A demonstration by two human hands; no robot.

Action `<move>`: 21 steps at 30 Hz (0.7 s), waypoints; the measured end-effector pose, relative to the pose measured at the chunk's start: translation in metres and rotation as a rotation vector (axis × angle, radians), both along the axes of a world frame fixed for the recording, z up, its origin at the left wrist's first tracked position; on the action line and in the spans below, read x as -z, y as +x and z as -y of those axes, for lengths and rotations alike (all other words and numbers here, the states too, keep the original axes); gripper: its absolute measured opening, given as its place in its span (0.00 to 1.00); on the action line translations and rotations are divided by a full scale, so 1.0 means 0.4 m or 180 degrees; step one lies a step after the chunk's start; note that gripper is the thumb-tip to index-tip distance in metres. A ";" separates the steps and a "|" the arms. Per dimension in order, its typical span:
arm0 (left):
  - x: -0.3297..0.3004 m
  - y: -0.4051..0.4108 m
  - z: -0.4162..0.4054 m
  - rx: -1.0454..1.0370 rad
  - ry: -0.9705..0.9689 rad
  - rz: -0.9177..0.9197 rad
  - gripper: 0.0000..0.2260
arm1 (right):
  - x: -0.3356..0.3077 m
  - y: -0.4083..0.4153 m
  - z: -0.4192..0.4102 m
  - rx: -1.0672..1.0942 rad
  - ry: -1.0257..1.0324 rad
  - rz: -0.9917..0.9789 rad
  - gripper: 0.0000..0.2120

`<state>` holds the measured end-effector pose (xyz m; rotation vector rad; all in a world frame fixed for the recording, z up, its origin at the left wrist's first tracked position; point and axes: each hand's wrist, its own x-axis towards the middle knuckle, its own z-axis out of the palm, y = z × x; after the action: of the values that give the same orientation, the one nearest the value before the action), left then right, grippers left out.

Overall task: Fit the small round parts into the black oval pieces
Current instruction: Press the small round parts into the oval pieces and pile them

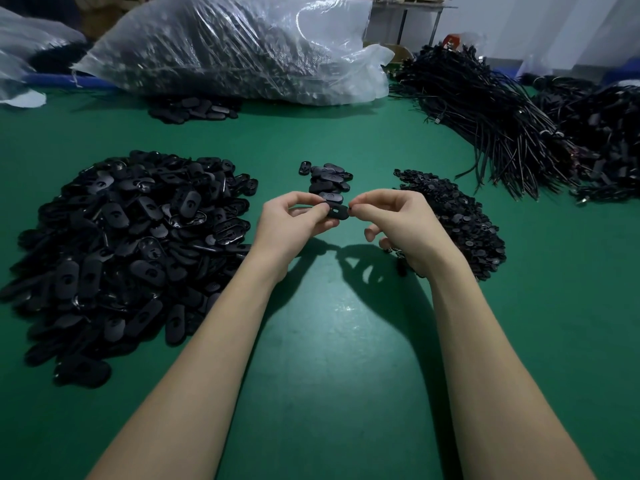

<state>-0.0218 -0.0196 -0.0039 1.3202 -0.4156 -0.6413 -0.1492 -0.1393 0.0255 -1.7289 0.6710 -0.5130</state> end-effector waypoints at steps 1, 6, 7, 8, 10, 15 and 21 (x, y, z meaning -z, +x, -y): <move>-0.001 0.000 0.000 -0.0003 -0.0017 -0.0027 0.03 | -0.001 0.003 -0.004 -0.0007 -0.0047 -0.0001 0.04; -0.002 -0.003 0.002 0.0060 -0.0120 -0.0070 0.02 | -0.002 0.019 -0.015 0.0191 -0.0199 -0.0095 0.05; -0.002 -0.003 0.001 0.0071 -0.0138 -0.0055 0.02 | -0.001 0.021 -0.016 0.0258 -0.0227 -0.0119 0.04; -0.002 -0.003 0.000 0.0075 -0.0145 -0.0030 0.02 | 0.000 0.023 -0.016 0.0329 -0.0249 -0.0128 0.03; 0.000 -0.003 0.000 0.0076 -0.0155 0.0012 0.02 | 0.003 0.026 -0.016 0.0427 -0.0253 -0.0119 0.03; 0.001 -0.007 0.001 0.0121 -0.0184 0.0108 0.02 | 0.010 0.036 -0.015 0.0473 -0.0245 -0.0135 0.02; 0.002 -0.009 0.003 0.0121 -0.0190 0.0103 0.03 | 0.018 0.041 -0.008 0.0675 -0.0270 -0.0162 0.04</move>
<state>-0.0254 -0.0206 -0.0046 1.2697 -0.4838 -0.6352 -0.1327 -0.1360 0.0182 -1.7644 0.8858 -0.6538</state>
